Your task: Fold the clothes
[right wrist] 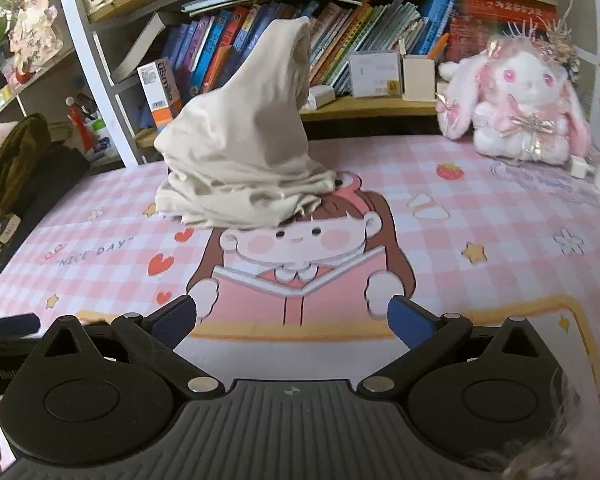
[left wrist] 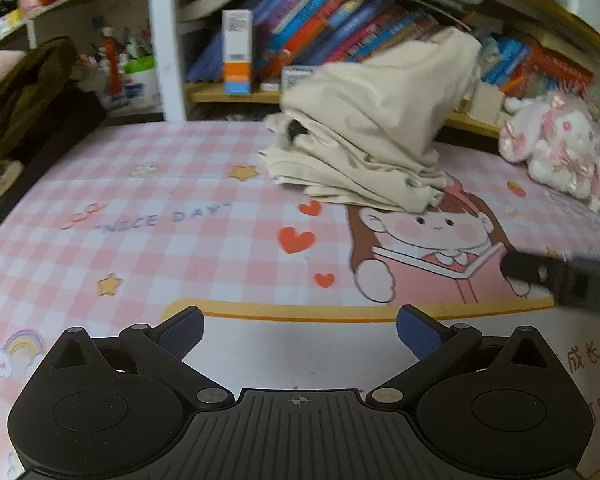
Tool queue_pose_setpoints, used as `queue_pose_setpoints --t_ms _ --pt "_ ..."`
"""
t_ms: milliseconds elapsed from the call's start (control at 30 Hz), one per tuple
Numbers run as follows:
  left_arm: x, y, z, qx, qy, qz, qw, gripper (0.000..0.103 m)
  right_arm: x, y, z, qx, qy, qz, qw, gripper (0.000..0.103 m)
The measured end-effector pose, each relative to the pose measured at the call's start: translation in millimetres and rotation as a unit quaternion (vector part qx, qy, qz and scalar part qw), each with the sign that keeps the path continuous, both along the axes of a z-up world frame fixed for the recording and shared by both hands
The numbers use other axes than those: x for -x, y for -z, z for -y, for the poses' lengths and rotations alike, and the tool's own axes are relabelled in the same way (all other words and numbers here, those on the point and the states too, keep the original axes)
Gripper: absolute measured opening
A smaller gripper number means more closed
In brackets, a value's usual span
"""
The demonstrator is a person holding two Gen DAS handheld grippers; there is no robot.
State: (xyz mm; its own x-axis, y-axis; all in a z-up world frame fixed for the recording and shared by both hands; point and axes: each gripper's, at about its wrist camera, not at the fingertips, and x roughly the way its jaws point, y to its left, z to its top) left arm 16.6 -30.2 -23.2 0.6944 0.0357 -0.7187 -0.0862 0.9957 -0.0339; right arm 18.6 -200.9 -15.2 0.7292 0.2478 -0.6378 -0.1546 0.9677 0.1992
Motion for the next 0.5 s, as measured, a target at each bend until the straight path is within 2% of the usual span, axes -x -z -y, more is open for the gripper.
queue_pose_setpoints --t_ms 133,267,500 --pt "-14 0 9 -0.017 0.021 0.006 0.9996 0.103 -26 -5 9 0.013 -0.017 0.021 1.000 0.103" --pt "-30 -3 14 -0.035 0.029 0.024 0.9987 0.103 -48 -7 22 -0.002 -0.011 0.029 1.000 0.103" --pt "-59 -3 16 -0.037 0.004 0.041 0.9985 0.103 -74 -2 32 -0.036 -0.006 0.029 0.999 0.103"
